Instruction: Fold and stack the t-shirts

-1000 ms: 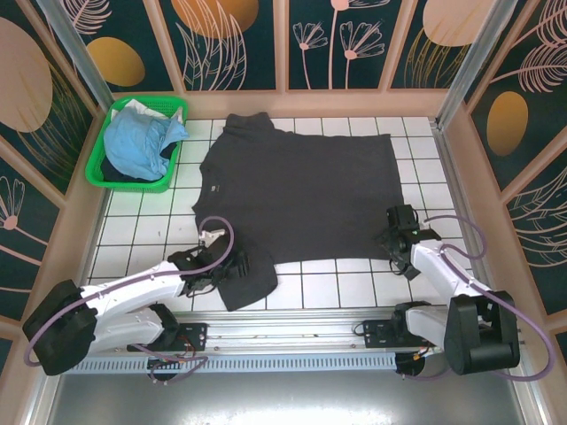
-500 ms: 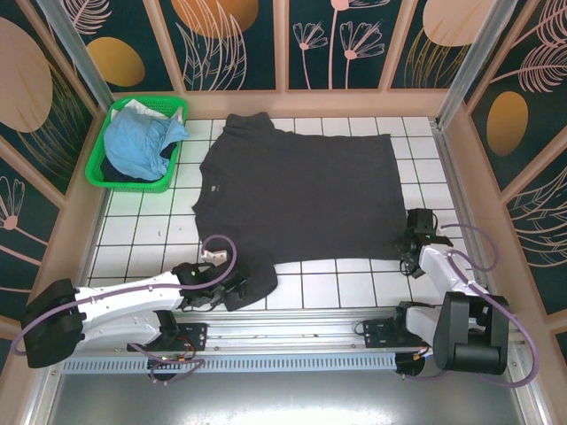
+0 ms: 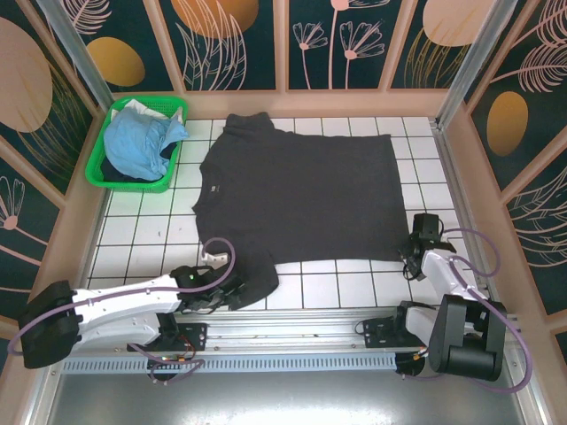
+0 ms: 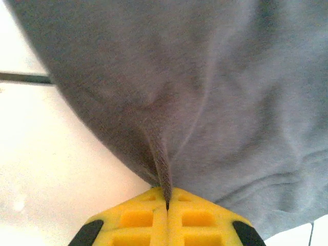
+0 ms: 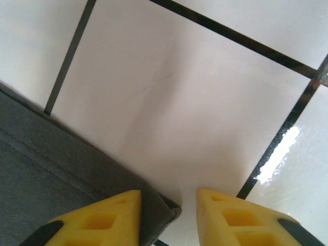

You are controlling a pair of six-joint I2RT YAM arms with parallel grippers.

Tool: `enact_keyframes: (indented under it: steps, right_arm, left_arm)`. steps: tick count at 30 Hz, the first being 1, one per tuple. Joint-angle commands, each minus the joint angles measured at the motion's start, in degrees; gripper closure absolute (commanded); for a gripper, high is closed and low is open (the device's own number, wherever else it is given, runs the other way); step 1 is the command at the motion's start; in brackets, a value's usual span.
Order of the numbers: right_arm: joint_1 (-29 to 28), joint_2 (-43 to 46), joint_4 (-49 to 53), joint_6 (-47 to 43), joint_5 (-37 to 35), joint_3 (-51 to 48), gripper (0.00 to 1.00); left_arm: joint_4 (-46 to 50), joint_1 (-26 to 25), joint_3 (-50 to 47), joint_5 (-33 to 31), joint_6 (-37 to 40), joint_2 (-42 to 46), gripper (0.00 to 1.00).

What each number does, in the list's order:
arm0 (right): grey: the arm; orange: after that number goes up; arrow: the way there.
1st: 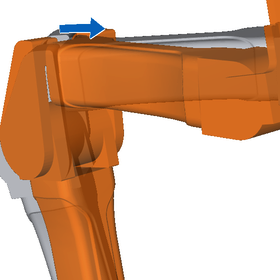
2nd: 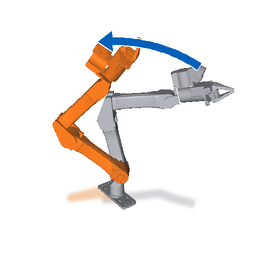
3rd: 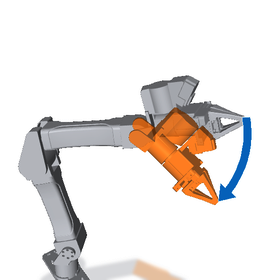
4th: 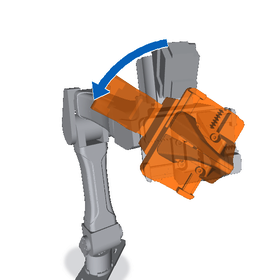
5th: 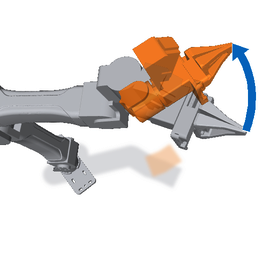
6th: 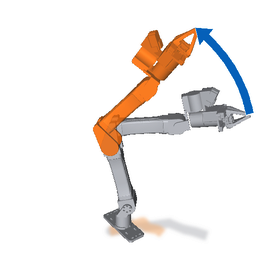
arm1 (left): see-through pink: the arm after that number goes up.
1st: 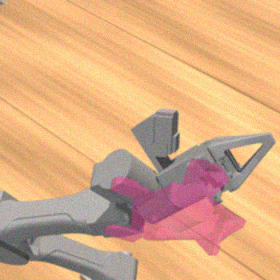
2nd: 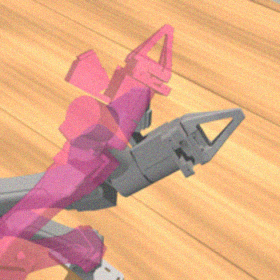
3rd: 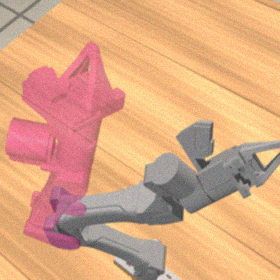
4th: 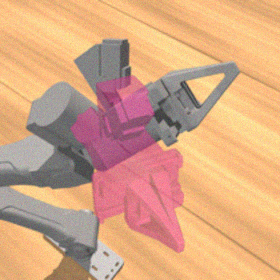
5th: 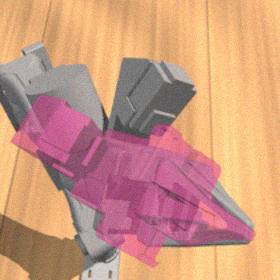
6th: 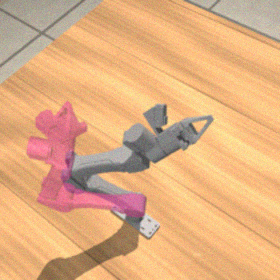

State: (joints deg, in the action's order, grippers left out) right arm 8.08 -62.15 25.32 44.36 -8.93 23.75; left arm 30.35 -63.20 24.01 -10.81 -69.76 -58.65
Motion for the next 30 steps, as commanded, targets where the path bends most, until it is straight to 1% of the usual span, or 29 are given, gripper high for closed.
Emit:
enact_keyframes:
  steps: [1, 5, 9, 13, 17, 20, 22, 23, 26, 27, 30]
  right_arm:
    - [-0.18, 0.13, -8.45, -1.38, 5.16, -1.3, 0.77]
    - [-0.08, 1.66, -8.56, -2.26, 6.83, -0.34, 0.9]
    - [0.27, 2.06, -7.8, -3.53, 6.2, 1.07, 0.95]
    - [0.67, 2.16, -7.02, -3.89, 7.42, 2.99, 0.97]
    - [0.69, 2.69, -6.3, -3.6, 7.8, 5.43, 1.0]
    - [0.71, 3.44, -6.48, -3.21, 11.38, 7.78, 1.0]
    - [0.63, 2.62, -6.87, -2.82, 12.48, 10.4, 1.0]
    - [0.63, 1.79, -7.64, -2.85, 12.85, 11.63, 1.0]
    - [0.67, -2.8, -8.55, -3.48, 14.17, 15.88, 1.0]
    - [0.63, -4.39, -8.84, -3.8, 14.84, 16.99, 1.0]
    - [0.63, -9.33, -10.09, -4.73, 15.55, 20.14, 1.0]
  left_arm:
    - [-3.05, -0.42, -0.94, -0.68, -0.76, 3.19, 1.0]
    - [-1.21, -0.43, 0.52, -3.69, -0.1, 5.87, 1.0]
    - [0.95, -0.37, 2.82, -8.46, 0.7, 8.3, 1.0]
    - [3.88, -0.36, 6.89, -14.67, 1.98, 9.39, 1.0]
    - [5.07, -0.27, 11.74, -21.67, 4.93, 9.45, 1.0]
    - [4.94, 0.12, 16.45, -30.26, 8.94, 8.76, 1.0]
    - [0.87, 2.38, 18.1, -34.09, 14.07, 7.89, 1.0]
    - [-2.85, 5.38, 18.56, -33.13, 17.92, 7.31, 1.0]
    - [-13.56, 14.48, 19.93, -25.54, 27.41, 3.66, 1.0]
    - [-14.9, 16.16, 21.33, -24.3, 29.26, 2.0, 1.0]
    - [-15.83, 18.83, 26.22, -25.45, 33.48, -3.62, 1.0]
